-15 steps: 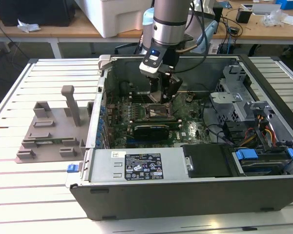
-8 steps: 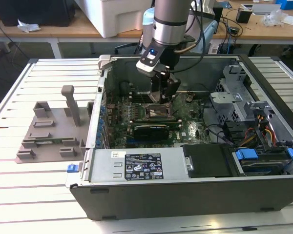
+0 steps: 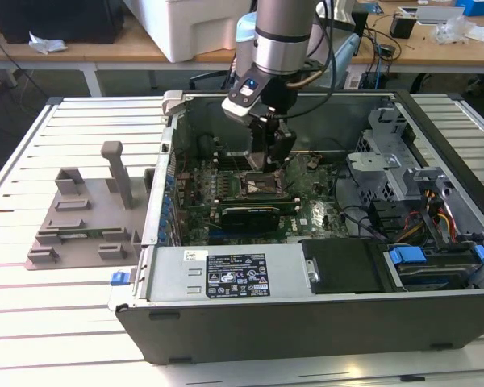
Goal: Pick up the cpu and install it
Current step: 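Place the cpu into insertion slot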
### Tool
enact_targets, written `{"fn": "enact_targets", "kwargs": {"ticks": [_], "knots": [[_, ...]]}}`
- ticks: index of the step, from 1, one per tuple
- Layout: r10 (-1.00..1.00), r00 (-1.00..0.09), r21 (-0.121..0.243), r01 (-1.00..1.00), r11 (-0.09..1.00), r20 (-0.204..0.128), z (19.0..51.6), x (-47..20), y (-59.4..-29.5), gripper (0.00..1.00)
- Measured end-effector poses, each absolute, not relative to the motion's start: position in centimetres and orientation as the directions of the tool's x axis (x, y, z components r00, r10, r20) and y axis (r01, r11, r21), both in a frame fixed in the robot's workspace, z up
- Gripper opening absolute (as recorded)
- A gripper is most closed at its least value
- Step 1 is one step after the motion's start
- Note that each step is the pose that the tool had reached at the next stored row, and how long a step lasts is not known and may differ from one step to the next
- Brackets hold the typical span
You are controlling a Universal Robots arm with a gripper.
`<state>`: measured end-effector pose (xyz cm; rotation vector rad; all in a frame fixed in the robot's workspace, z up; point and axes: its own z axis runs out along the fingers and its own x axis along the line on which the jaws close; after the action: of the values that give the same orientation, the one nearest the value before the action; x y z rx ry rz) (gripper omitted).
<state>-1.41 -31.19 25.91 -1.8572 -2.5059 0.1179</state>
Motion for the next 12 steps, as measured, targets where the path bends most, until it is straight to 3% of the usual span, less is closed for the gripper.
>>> {"fn": "enact_targets", "kwargs": {"ticks": [12], "knots": [[0.984, -0.176, -0.075, 0.982, 0.173, -0.038, 25.91, -1.34, -31.19, 0.54]]}}
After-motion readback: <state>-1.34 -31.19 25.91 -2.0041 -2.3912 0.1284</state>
